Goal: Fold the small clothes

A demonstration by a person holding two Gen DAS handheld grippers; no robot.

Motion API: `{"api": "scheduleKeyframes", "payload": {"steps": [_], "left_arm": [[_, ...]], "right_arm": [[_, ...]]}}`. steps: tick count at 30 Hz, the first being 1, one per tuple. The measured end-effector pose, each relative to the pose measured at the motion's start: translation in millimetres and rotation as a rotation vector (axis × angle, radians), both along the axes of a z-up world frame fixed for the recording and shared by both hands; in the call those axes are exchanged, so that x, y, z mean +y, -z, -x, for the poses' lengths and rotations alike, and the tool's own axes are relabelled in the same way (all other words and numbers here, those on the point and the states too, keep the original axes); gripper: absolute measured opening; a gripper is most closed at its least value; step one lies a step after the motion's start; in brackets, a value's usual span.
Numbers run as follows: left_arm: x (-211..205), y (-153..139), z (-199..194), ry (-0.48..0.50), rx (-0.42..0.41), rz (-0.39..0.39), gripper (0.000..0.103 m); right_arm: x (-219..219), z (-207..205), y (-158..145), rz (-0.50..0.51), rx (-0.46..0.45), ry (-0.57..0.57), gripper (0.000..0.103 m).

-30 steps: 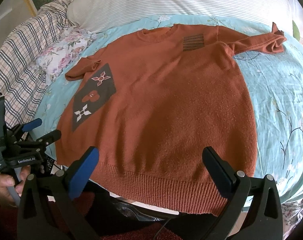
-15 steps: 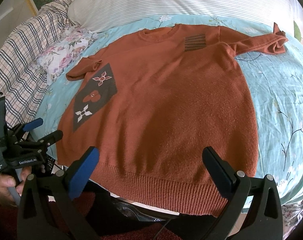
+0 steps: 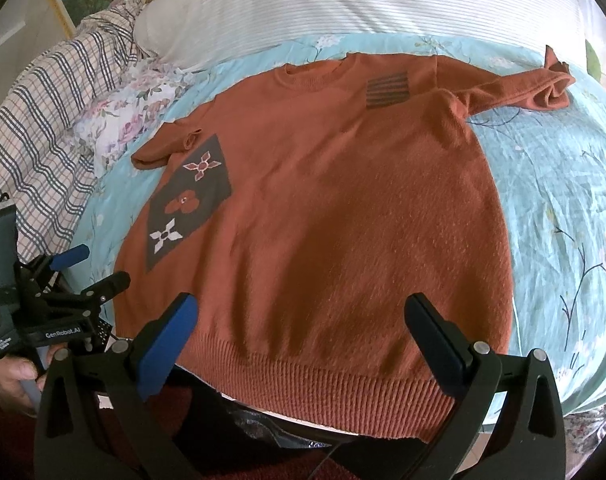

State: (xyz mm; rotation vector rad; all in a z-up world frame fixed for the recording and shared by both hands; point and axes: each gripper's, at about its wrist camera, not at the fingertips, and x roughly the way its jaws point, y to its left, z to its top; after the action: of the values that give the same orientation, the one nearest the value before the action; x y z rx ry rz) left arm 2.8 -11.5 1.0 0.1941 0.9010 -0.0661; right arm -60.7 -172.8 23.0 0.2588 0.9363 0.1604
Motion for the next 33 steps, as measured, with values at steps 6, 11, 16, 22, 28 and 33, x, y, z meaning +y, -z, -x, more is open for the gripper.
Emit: {"api": "scheduleKeyframes", "payload": {"steps": [6,11,16,22,28,33], "left_arm": [[-2,1,-3,0.001,-0.011,-0.009,0.102],[-3,2,-7,-0.002,0.002,0.001,0.102],[-5,4,-14,0.005,0.015,0.004,0.102],[-11,5,-32,0.018,0.021,0.015,0.102],[-23,11,-52,0.034,0.055,0.010,0.102],[-32,19,-65,0.045,0.107,-0.001,0.102]], "right_arm": [[-1,-3,1,-0.006,-0.034,0.001,0.103],[-2,-4,0,-0.020,-0.077,0.000,0.103],[-8,-10,3,-0.002,-0.041,0.017,0.103],[-37,-25,1,0.004,-0.064,0.078,0.103],[-97,-54,-3,-0.057,-0.114,0.163,0.103],[-164,-82,-23,0.020,-0.184,0.259,0.097]]}}
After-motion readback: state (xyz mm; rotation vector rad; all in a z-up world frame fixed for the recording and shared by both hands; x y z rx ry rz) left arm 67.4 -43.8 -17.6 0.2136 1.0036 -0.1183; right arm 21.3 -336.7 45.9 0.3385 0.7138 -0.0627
